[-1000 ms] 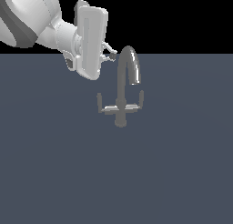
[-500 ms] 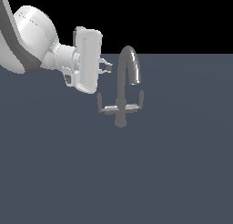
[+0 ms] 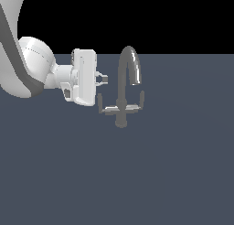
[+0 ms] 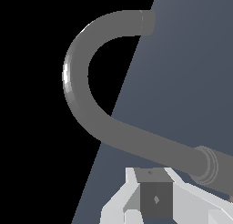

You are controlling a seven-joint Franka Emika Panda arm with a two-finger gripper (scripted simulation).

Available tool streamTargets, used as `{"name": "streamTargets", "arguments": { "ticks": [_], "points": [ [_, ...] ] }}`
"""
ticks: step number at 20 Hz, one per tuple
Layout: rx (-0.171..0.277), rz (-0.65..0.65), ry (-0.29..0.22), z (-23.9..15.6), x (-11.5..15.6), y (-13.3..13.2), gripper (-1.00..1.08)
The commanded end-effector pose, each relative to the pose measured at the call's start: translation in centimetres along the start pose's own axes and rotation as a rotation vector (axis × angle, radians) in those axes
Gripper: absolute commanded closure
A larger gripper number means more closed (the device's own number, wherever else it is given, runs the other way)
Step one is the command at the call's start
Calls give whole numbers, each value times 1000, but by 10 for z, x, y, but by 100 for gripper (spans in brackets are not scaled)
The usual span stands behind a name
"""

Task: Turn on the faucet by rotating a designated handle.

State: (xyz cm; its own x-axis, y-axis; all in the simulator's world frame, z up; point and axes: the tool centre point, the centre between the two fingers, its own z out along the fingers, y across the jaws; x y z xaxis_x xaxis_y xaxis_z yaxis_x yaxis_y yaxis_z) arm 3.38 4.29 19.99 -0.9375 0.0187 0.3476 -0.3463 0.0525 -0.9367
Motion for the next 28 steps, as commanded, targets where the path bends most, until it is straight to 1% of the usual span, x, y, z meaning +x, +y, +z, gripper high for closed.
{"name": "streamTargets", "arguments": {
  "ticks": [1,8,14,20,28],
  "points": [
    [38,-75,-13,-4,-8,10,108],
    [135,-261,-35,-16,-26,36,108],
    [192,-365,-43,-23,-35,51,108],
    [221,-417,-45,-26,-40,60,108],
    [225,-423,-45,-26,-38,61,108]
  ]
}}
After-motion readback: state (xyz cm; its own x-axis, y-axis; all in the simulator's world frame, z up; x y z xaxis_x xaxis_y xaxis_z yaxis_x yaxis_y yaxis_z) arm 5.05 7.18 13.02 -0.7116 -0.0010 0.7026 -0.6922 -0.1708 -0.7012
